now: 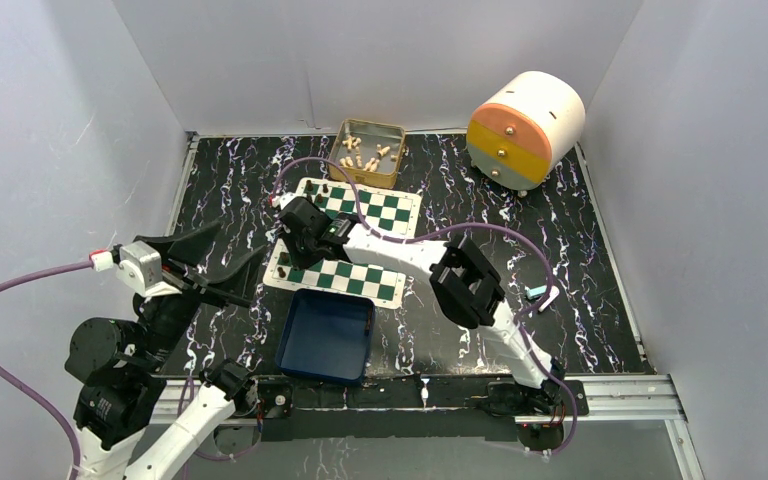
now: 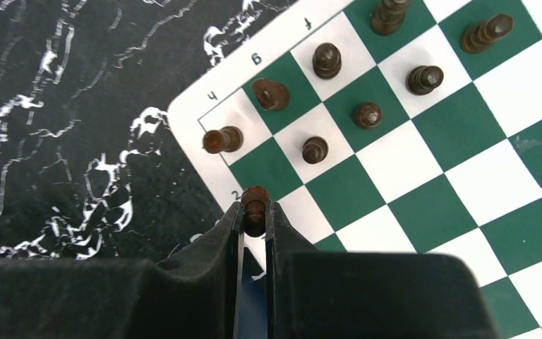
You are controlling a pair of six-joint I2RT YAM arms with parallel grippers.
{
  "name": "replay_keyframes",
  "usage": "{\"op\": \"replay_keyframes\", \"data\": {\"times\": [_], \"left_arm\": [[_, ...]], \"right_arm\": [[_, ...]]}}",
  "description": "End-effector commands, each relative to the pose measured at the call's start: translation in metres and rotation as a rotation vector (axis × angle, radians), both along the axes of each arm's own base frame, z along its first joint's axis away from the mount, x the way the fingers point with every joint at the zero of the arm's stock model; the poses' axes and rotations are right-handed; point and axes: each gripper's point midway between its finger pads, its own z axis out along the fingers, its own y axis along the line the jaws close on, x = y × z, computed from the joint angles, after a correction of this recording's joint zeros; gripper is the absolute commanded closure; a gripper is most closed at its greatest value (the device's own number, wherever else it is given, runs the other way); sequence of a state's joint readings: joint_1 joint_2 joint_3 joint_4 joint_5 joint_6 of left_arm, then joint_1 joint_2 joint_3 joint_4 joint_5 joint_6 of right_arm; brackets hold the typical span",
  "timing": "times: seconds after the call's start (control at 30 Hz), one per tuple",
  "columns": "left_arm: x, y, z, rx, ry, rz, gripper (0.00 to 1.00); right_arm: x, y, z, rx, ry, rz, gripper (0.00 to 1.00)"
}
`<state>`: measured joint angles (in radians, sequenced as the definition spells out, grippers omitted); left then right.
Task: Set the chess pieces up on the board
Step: Place the chess piece on the chessboard.
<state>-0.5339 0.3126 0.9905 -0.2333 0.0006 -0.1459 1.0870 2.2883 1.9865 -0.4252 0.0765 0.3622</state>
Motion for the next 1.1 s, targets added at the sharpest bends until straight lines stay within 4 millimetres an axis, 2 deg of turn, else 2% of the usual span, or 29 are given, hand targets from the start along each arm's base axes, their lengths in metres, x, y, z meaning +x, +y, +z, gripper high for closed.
{"op": "replay_keyframes", "data": {"times": [0.0,0.2,0.47,1.07], "left_arm": [[-0.007,0.008,0.013,-0.022,-0.038,0.021,0.09],[-0.009,0.012,0.013,-0.013,-0.044,0.034,0.09],[-0.011,0.013,0.014,-0.006,-0.053,0.034,0.09],[-0.016,0.018,0.010,0.032,-0.069,0.046,0.08]], "right_arm": [[0.005,0.009,0.013,0.001,-0.049,0.003,0.88],[0.001,0.019,0.004,-0.003,-0.067,0.032,0.88],[0.006,0.023,-0.013,-0.047,-0.084,0.022,0.88],[0.009,0.025,-0.025,-0.073,-0.113,0.031,0.85]]}}
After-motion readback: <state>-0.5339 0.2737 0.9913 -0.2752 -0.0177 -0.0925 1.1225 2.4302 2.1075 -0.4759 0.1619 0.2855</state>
